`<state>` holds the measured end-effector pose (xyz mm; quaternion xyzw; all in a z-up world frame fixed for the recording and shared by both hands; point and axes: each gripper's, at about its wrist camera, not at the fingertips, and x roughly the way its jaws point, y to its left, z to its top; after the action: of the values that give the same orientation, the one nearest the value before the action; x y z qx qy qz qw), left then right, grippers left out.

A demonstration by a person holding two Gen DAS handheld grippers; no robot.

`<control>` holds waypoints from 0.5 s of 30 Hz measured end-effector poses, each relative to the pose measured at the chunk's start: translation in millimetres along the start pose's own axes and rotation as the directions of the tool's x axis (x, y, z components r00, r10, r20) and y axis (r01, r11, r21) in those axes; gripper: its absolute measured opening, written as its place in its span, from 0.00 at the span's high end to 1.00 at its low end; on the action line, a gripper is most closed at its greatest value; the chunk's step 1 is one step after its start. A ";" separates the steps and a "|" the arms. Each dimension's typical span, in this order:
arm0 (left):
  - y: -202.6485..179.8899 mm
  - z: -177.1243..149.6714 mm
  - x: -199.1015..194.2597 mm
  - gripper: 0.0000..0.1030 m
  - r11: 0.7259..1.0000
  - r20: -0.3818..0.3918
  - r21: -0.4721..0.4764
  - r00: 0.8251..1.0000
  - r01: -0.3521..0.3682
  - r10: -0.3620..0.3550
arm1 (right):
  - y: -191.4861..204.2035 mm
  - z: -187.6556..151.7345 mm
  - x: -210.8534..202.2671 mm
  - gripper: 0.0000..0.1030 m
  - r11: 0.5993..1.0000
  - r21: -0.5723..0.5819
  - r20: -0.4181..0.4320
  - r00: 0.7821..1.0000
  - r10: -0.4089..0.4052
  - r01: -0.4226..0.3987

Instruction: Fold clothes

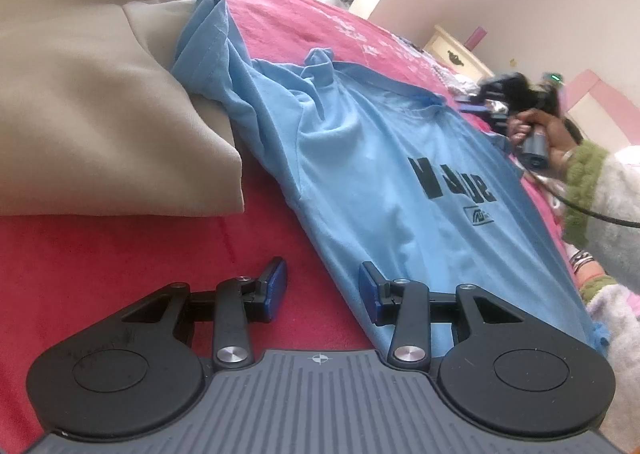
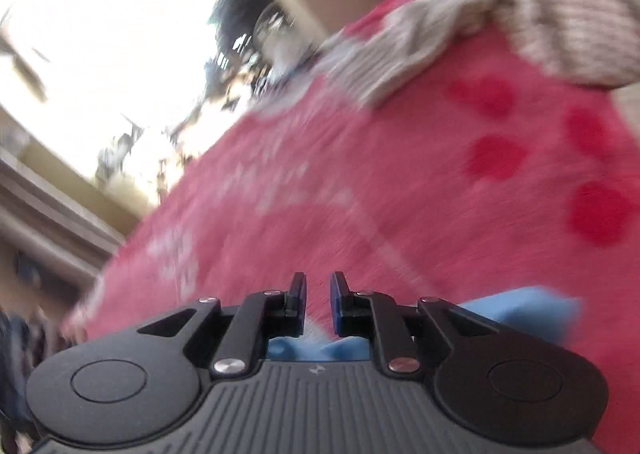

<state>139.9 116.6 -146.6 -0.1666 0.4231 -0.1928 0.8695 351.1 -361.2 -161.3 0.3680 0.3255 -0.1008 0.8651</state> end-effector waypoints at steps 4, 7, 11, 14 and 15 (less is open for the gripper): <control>0.6 1.6 -0.7 0.60 1.000 -0.005 -0.017 1.000 0.004 -0.005 | -19.3 -3.9 -83.1 0.86 0.997 -0.079 -0.003 1.000 0.002 -0.002; 0.0 4.0 -0.9 0.60 1.000 -0.011 -0.029 1.000 -0.001 0.000 | -16.7 -35.8 -155.9 0.85 0.977 -0.212 -0.102 0.995 0.005 -0.027; -0.3 4.1 -6.9 0.59 0.998 -0.032 -0.063 0.999 -0.010 0.008 | 9.9 -117.9 -238.4 0.83 0.877 -0.469 -0.254 0.967 -0.021 -0.105; -3.6 -0.6 -20.1 0.59 0.996 -0.064 -0.088 0.998 -0.030 0.024 | 26.0 -196.5 -285.9 0.82 0.753 -0.618 -0.354 0.935 -0.010 -0.226; -4.3 -3.4 -26.1 0.58 0.994 -0.070 -0.103 0.997 -0.035 0.027 | 30.0 -224.5 -294.1 0.81 0.710 -0.654 -0.379 0.926 -0.007 -0.262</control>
<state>121.6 124.9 -129.1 -0.1984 0.4648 -0.1625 0.8475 28.0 -201.4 -72.8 0.0510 0.4625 0.1574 0.8710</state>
